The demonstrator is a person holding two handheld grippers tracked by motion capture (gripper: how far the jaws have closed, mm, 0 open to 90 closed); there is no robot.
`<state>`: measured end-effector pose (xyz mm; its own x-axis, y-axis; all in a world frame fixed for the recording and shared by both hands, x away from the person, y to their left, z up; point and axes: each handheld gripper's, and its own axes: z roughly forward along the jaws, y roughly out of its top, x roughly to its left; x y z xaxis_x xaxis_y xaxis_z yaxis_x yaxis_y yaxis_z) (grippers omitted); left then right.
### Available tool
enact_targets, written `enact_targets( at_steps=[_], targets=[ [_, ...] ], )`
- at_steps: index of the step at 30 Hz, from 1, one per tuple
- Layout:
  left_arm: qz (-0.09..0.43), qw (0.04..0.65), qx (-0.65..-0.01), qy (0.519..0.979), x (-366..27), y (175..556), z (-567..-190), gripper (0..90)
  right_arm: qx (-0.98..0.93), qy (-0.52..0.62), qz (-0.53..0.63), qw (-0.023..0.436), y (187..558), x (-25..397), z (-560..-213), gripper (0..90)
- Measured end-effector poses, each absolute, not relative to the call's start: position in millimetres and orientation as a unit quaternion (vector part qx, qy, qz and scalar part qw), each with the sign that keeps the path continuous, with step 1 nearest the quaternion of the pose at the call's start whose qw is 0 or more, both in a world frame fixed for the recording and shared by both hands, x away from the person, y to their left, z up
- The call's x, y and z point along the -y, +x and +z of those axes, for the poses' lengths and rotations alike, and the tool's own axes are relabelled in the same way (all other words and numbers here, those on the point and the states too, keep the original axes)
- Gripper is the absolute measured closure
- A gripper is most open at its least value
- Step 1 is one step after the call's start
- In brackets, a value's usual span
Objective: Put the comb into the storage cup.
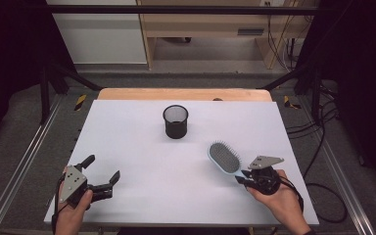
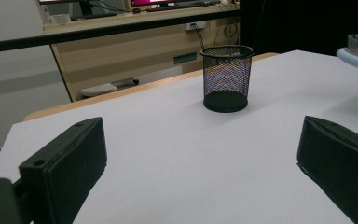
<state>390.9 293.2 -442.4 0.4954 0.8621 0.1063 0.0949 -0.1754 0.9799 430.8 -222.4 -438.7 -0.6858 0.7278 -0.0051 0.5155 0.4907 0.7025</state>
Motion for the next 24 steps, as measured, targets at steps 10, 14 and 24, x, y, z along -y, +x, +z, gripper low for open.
enact_targets(
  at_steps=[10,14,24],
  targets=[
    [0.352,0.526,-0.348,0.691,-287,399,-444,1.5,-0.809,0.376,0.422,0.159,466,201,-439,69.8],
    [0.349,0.522,-0.336,0.702,-280,404,-441,1.4,-0.805,0.364,0.437,0.170,471,191,-437,69.8],
    [0.388,0.572,-0.301,0.657,-234,443,-394,2.7,-0.786,0.339,0.487,0.173,483,172,-423,69.8]
  ],
)
